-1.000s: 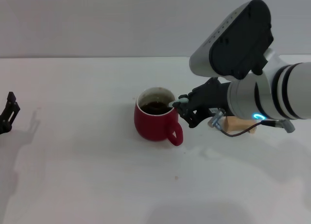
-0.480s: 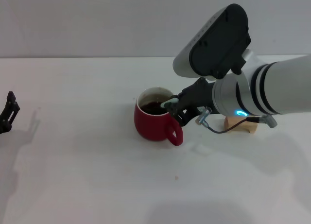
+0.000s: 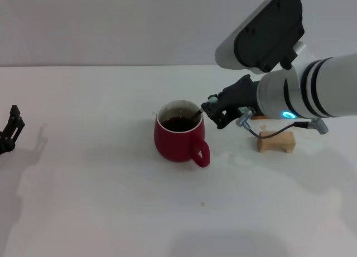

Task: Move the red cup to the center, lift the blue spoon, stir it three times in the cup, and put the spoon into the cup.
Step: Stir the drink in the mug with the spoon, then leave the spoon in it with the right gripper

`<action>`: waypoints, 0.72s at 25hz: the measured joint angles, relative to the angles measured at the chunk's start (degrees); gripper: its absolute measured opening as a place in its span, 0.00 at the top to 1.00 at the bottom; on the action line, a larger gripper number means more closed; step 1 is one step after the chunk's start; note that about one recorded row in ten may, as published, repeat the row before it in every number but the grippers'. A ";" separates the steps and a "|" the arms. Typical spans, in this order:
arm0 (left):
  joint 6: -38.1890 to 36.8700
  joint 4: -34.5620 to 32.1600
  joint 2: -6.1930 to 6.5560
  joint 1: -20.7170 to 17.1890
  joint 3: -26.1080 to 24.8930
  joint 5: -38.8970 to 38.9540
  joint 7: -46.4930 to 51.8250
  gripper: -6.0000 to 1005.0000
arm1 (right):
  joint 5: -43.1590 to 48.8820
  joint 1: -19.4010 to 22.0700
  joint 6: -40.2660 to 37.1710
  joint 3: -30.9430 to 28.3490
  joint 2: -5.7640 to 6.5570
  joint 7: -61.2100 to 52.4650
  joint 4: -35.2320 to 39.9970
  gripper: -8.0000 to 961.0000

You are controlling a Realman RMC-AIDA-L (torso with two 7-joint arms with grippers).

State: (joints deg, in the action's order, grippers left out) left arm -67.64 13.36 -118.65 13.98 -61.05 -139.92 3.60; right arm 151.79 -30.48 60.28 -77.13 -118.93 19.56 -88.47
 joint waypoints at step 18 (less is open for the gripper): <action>0.17 -0.02 0.01 0.21 0.15 0.00 0.00 0.15 | -0.29 -1.59 -0.01 4.79 -0.25 -0.61 -0.87 0.84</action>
State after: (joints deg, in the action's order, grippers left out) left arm -67.47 13.34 -118.64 14.18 -60.90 -139.92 3.60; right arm 151.50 -32.07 60.27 -72.34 -119.18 18.95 -89.34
